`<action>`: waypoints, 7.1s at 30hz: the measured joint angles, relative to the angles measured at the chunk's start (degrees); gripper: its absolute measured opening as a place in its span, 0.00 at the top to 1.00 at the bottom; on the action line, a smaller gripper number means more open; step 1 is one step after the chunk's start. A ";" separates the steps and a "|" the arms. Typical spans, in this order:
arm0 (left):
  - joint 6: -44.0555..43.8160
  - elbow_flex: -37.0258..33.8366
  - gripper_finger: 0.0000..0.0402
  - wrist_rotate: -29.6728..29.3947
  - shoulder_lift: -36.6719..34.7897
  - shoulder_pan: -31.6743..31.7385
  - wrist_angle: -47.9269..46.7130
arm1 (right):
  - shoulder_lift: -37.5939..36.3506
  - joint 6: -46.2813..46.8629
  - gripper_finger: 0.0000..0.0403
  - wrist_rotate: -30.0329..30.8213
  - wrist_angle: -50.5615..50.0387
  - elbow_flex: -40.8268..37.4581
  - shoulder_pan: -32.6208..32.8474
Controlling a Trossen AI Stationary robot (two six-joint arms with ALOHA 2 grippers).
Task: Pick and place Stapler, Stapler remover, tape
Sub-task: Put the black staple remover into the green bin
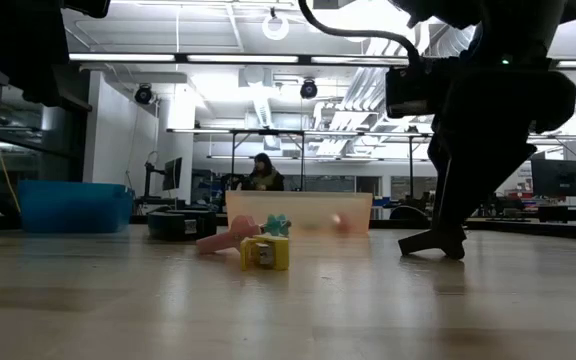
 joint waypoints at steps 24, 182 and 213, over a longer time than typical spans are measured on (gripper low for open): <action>1.31 0.00 0.31 0.02 0.00 0.00 0.07 | 2.74 -4.44 0.24 0.47 2.47 -0.32 -0.17; 52.17 0.02 0.70 -3.54 0.00 13.89 46.80 | -6.38 -27.62 0.77 -6.64 41.37 10.18 -8.33; 42.84 0.02 0.80 5.13 0.04 13.88 33.24 | -6.51 -21.00 0.53 -13.73 22.79 10.39 -8.52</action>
